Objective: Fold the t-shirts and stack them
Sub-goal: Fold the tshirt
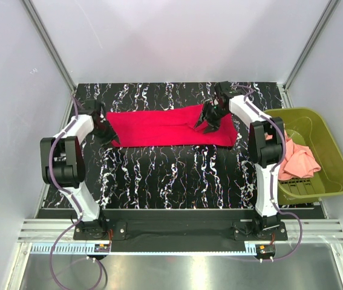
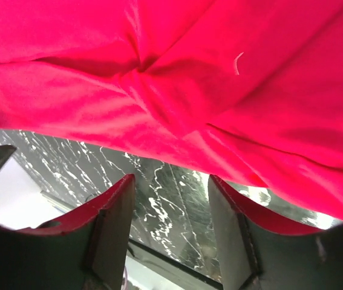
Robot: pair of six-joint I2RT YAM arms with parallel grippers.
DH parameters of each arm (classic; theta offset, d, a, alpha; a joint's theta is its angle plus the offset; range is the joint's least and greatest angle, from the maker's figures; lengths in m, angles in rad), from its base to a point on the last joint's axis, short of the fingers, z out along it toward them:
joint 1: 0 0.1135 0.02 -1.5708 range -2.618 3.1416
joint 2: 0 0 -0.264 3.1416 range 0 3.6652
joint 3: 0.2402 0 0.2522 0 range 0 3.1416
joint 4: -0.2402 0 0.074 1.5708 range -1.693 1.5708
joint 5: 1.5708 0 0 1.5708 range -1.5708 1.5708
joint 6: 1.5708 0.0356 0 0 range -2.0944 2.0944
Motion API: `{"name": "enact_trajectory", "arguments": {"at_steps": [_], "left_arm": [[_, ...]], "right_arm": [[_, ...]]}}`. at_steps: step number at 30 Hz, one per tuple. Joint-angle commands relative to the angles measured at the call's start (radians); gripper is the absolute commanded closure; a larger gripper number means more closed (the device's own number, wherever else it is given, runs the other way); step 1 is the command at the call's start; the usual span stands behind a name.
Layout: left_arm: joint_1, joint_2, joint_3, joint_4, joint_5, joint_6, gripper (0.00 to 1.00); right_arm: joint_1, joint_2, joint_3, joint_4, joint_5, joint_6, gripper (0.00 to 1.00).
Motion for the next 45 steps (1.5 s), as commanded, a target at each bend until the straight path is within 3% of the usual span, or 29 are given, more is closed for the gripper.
{"name": "enact_trajectory", "arguments": {"at_steps": [1, 16, 31, 34, 38, 42, 45], "left_arm": [[-0.002, -0.033, -0.014, 0.091, 0.061, -0.018, 0.63], [-0.009, -0.094, -0.025, 0.078, 0.067, -0.001, 0.62], [-0.012, -0.083, 0.020, 0.055, 0.084, 0.015, 0.62], [-0.012, -0.082, 0.028, 0.055, 0.087, 0.012, 0.62], [-0.011, -0.080, 0.034, 0.050, 0.096, 0.012, 0.62], [-0.011, -0.093, 0.025, 0.045, 0.093, 0.013, 0.62], [-0.011, -0.103, 0.008, 0.055, 0.093, 0.013, 0.62]], "right_arm": [[-0.008, -0.025, -0.023, 0.124, -0.054, 0.061, 0.42], [-0.004, 0.051, 0.007, 0.135, 0.015, 0.101, 0.49], [-0.004, 0.120, 0.046, 0.187, -0.015, 0.147, 0.54], [0.001, 0.140, 0.090, 0.239, -0.015, 0.156, 0.55], [0.015, 0.250, 0.310, 0.292, -0.045, 0.202, 0.54], [0.018, 0.370, 0.559, 0.280, -0.058, 0.288, 0.48], [0.018, 0.390, 0.598, 0.341, -0.091, 0.359, 0.40]]}}
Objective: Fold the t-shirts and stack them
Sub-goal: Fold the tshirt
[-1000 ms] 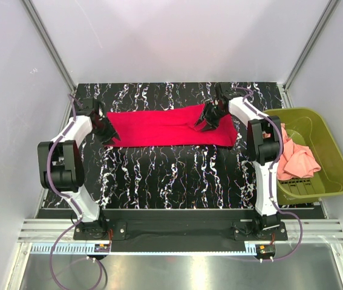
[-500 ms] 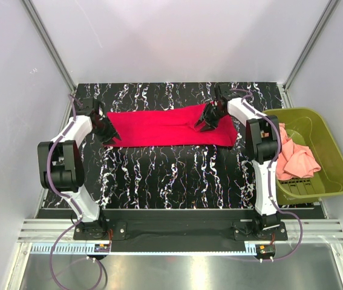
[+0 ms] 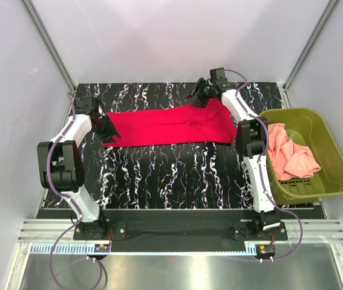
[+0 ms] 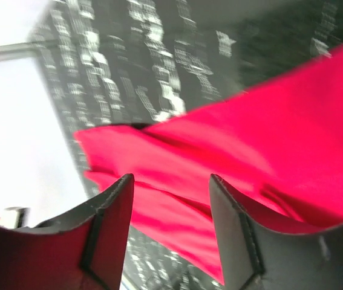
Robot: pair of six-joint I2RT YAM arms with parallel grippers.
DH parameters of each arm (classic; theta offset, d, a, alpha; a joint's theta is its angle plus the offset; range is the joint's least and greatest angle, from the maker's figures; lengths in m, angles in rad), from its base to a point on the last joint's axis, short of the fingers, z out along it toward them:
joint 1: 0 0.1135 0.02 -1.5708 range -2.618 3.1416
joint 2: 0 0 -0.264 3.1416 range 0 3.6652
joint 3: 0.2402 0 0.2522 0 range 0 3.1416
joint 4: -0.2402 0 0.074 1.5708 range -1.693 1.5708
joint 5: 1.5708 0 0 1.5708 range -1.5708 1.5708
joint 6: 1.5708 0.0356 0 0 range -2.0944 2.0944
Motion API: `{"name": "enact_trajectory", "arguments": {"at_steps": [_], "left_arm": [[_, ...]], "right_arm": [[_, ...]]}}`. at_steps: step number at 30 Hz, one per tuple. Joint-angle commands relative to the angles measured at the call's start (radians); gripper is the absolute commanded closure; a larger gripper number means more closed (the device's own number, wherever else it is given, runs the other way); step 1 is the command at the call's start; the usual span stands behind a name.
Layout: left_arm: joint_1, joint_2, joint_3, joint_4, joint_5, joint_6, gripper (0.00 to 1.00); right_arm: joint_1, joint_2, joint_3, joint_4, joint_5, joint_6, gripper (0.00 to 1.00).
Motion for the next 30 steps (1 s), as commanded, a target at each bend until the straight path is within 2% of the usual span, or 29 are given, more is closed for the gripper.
{"name": "enact_trajectory", "arguments": {"at_steps": [1, 4, 7, 9, 12, 14, 19, 24, 30], "left_arm": [[-0.003, -0.058, 0.006, 0.017, 0.023, 0.017, 0.62], [-0.004, -0.058, 0.008, 0.014, 0.033, 0.010, 0.62], [-0.004, -0.067, 0.006, 0.022, 0.025, 0.015, 0.62], [-0.004, -0.067, 0.003, 0.023, 0.028, 0.013, 0.62], [-0.009, -0.070, -0.017, 0.026, 0.040, 0.009, 0.62], [-0.017, -0.079, -0.028, 0.034, 0.040, 0.007, 0.62], [-0.021, -0.080, -0.040, 0.036, 0.051, 0.006, 0.62], [-0.021, -0.084, -0.041, 0.033, 0.046, 0.012, 0.62], [-0.023, -0.075, -0.048, 0.039, 0.056, 0.009, 0.62]], "right_arm": [[0.008, 0.011, 0.062, 0.088, -0.056, 0.113, 0.39], [-0.002, -0.001, 0.071, -0.025, -0.059, 0.075, 0.39], [-0.009, -0.085, 0.021, -0.191, 0.051, -0.087, 0.40], [-0.017, -0.136, -0.039, -0.244, 0.154, -0.138, 0.41], [-0.040, -0.191, -0.151, -0.246, 0.197, -0.163, 0.41], [-0.048, -0.193, -0.182, -0.258, 0.202, -0.135, 0.44], [-0.049, -0.236, -0.296, -0.200, 0.234, -0.034, 0.44], [-0.049, -0.265, -0.370, -0.139, 0.239, -0.005, 0.39], [-0.052, -0.250, -0.376, -0.088, 0.205, -0.008, 0.32]]}}
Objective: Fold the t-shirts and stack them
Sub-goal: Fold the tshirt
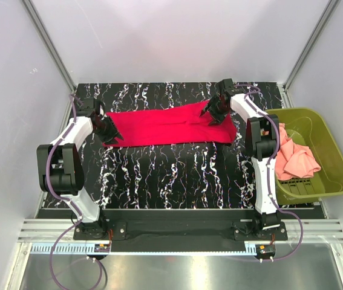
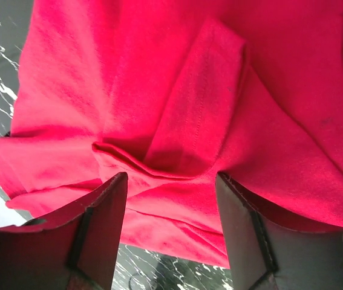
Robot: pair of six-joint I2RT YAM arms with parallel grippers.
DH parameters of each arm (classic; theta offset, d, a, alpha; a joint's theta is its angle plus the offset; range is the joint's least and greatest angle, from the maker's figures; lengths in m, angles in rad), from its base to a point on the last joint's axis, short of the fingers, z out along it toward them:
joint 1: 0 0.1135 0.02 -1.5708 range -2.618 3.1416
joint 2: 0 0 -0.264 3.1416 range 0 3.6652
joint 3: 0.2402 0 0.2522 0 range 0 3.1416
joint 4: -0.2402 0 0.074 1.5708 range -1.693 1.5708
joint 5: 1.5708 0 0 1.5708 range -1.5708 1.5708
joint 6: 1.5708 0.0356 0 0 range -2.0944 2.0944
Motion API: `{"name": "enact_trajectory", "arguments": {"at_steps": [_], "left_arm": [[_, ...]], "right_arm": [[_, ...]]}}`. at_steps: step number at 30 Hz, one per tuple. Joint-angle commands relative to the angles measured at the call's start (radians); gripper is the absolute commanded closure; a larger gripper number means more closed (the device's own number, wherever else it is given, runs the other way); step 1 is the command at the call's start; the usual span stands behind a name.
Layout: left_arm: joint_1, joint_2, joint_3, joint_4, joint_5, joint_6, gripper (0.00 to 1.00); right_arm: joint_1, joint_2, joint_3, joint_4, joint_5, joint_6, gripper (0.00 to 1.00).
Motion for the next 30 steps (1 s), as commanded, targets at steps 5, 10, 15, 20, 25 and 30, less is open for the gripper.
{"name": "enact_trajectory", "arguments": {"at_steps": [5, 10, 15, 20, 25, 30], "left_arm": [[-0.009, -0.036, -0.004, 0.025, 0.022, 0.018, 0.62], [-0.012, -0.025, -0.017, 0.025, 0.016, 0.021, 0.62], [-0.018, -0.019, -0.015, 0.030, 0.020, 0.013, 0.62], [-0.026, -0.020, -0.007, 0.020, 0.013, 0.018, 0.62], [-0.029, -0.023, -0.030, 0.034, 0.005, 0.021, 0.62], [-0.032, -0.029, -0.040, 0.039, 0.007, 0.019, 0.62]], "right_arm": [[-0.005, -0.021, 0.012, 0.118, -0.030, 0.040, 0.32], [-0.007, 0.009, 0.043, 0.246, -0.076, 0.122, 0.32], [-0.002, 0.151, 0.275, 0.300, -0.155, 0.193, 0.32], [0.004, 0.311, 0.676, 0.173, -0.205, 0.169, 0.33], [-0.016, 0.096, 0.441, 0.093, -0.131, 0.032, 0.34], [0.034, 0.053, 0.409, -0.031, -0.110, -0.167, 0.41]]}}
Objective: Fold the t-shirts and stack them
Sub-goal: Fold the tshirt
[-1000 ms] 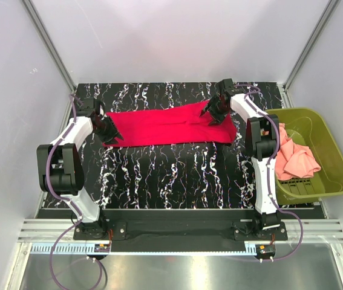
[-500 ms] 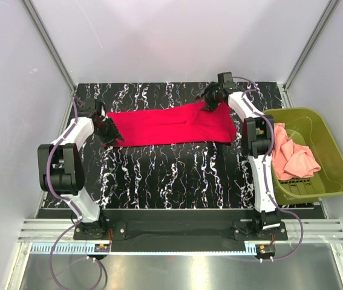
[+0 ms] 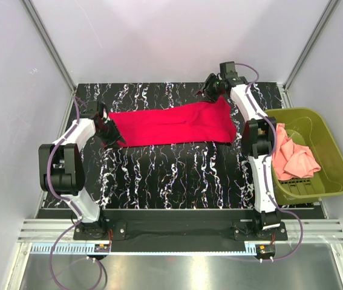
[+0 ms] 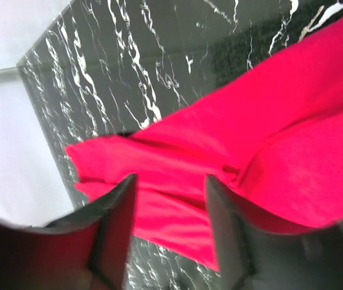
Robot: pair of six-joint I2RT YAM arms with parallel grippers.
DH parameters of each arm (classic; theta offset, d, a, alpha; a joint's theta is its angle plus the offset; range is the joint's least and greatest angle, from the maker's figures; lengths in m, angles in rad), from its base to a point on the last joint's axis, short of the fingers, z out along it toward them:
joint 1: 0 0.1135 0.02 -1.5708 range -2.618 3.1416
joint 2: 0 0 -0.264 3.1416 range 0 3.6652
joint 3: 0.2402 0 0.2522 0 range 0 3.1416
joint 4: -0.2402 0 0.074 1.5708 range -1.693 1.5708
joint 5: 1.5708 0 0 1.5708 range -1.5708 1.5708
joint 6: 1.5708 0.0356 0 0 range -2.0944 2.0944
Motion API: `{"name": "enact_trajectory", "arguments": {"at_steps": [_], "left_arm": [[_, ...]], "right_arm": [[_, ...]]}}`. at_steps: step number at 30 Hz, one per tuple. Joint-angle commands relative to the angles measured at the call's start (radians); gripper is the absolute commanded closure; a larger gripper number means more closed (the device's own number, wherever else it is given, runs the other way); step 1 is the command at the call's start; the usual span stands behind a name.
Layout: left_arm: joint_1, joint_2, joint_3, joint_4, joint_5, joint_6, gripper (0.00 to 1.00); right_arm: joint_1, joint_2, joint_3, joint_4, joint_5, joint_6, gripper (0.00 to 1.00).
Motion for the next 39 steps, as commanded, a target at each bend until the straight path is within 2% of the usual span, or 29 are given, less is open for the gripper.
{"name": "enact_trajectory", "arguments": {"at_steps": [1, 4, 7, 9, 14, 18, 39], "left_arm": [[-0.008, -0.029, -0.002, 0.031, 0.003, 0.016, 0.62], [-0.010, -0.031, -0.001, 0.028, 0.006, 0.016, 0.62], [-0.010, -0.036, -0.004, 0.028, 0.006, 0.017, 0.62], [-0.008, -0.039, -0.008, 0.028, 0.004, 0.016, 0.62], [-0.010, -0.043, -0.012, 0.028, 0.007, 0.014, 0.62], [-0.010, -0.051, -0.012, 0.023, 0.004, 0.016, 0.62], [-0.008, -0.052, -0.019, 0.017, 0.009, 0.017, 0.62]], "right_arm": [[0.048, -0.079, 0.027, -0.107, 0.047, -0.188, 0.48], [0.080, -0.047, 0.067, -0.167, 0.093, -0.222, 0.62], [0.097, -0.025, 0.074, -0.198, 0.139, -0.213, 0.69], [0.107, -0.008, 0.078, -0.206, 0.168, -0.214, 0.69], [0.149, 0.042, 0.144, -0.265, 0.248, -0.236, 0.59], [0.167, 0.050, 0.147, -0.275, 0.341, -0.254, 0.57], [0.198, 0.144, 0.182, -0.246, 0.393, -0.312, 0.56]]}}
